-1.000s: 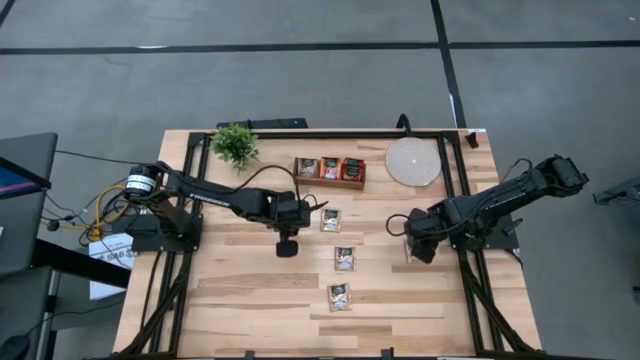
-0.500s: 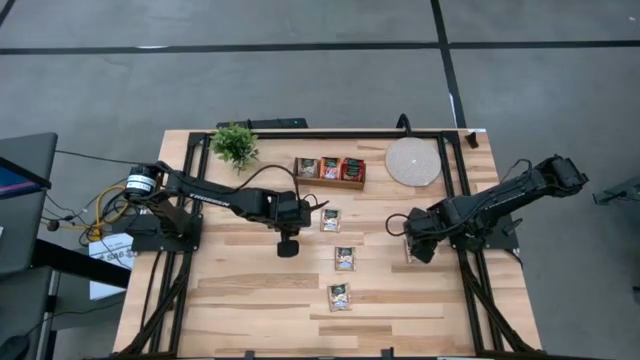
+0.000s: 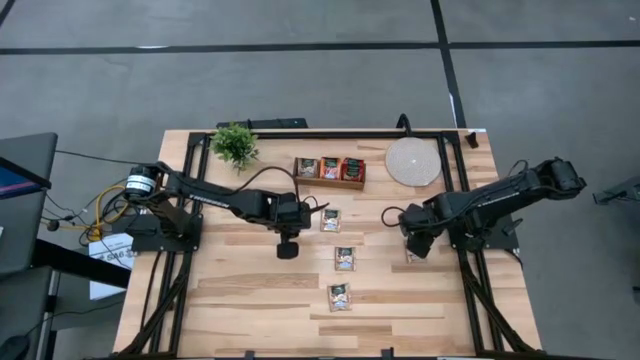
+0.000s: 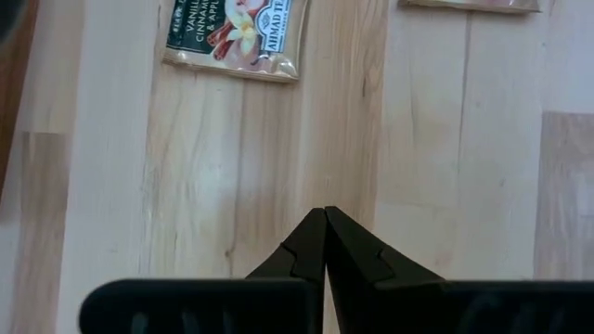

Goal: Pick & Place Tea
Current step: Put the brown tea bag into the left section of the wooden organizer

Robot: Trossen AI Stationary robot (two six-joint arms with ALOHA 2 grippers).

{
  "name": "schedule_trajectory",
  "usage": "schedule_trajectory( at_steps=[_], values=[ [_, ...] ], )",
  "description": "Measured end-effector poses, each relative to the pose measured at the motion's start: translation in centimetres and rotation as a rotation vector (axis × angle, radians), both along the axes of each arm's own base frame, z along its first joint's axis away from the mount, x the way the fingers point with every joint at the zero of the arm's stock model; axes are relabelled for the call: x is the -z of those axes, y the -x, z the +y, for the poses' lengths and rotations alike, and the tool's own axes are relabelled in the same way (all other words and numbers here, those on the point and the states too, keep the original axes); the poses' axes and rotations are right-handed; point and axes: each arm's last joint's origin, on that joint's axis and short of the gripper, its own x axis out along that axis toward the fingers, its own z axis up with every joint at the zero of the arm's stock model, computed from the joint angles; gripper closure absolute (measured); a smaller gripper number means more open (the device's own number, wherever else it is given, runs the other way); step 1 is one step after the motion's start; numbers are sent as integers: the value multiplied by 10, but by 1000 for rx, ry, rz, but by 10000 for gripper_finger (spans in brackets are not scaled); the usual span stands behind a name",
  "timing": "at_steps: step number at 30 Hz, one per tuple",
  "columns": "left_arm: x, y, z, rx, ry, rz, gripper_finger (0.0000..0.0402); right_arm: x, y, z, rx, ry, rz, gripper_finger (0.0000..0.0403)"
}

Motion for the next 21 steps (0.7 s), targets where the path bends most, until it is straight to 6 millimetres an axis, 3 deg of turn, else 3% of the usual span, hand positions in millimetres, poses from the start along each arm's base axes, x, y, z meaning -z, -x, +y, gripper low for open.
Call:
schedule_trajectory(
  at_steps=[11, 21],
  values=[
    [0, 0, -5, 15, 0, 0, 401, 35, -19, 4, -111, -21, 157, 290],
    [0, 0, -5, 15, 0, 2, 401, 30, -20, 3, -59, 18, 137, 290]
  ],
)
